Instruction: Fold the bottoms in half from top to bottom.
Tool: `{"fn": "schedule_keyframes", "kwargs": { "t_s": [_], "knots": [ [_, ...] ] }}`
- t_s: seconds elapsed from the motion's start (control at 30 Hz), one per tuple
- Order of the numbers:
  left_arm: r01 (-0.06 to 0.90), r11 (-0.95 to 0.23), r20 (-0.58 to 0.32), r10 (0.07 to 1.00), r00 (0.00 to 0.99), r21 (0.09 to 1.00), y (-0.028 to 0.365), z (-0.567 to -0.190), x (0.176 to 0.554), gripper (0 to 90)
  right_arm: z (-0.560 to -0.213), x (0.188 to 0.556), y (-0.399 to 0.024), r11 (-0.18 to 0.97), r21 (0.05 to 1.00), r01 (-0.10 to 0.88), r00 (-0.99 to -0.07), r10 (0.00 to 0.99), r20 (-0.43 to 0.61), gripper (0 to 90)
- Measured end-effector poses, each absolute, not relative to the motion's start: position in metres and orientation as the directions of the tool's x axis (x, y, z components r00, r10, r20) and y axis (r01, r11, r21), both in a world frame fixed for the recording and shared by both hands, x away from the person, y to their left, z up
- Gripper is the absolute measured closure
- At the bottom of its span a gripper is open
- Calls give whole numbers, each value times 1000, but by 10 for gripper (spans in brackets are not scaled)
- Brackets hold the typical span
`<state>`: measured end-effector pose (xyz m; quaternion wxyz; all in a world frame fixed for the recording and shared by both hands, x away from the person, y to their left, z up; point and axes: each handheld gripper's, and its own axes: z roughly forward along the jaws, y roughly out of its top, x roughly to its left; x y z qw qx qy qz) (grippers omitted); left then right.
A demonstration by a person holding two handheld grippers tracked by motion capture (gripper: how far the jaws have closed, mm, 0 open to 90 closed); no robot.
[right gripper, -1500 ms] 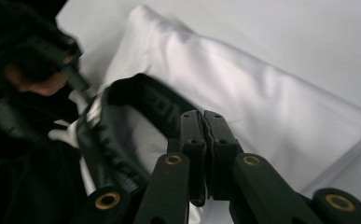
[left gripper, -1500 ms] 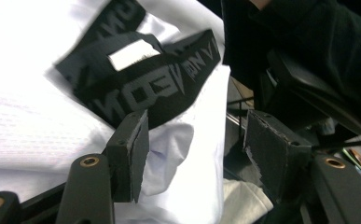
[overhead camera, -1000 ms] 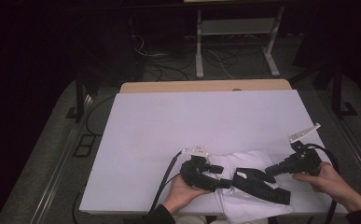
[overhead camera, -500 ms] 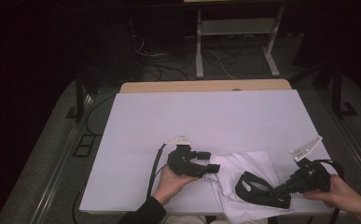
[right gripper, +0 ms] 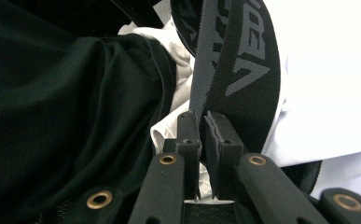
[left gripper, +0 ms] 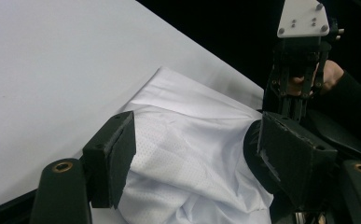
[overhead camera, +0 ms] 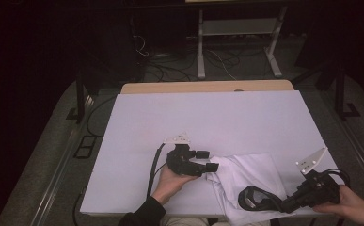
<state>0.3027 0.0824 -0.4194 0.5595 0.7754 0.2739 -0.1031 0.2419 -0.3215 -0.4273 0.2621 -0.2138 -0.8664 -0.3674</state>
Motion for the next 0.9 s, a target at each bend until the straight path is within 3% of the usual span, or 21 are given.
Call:
{"fn": "schedule_keyframes", "kwargs": {
  "t_s": [0.2,0.23,0.43,0.7,0.9],
  "knots": [
    [540,-209,-470,306,828,816,83,-419,303,246,-424,240,-321,640,528,557,-776,176,606,757],
    [537,-205,-467,306,830,819,84,-419,303,242,-421,241,-321,626,539,563,-780,189,596,708],
    [531,-182,-467,302,831,828,85,-418,304,217,-406,256,-320,539,595,597,-784,236,574,673],
    [528,-163,-468,300,831,833,86,-418,305,203,-402,291,-303,472,608,639,-769,358,530,854],
    [533,-161,-471,307,827,831,88,-419,307,189,-406,303,-280,521,573,633,-771,358,526,882]
  ]
}}
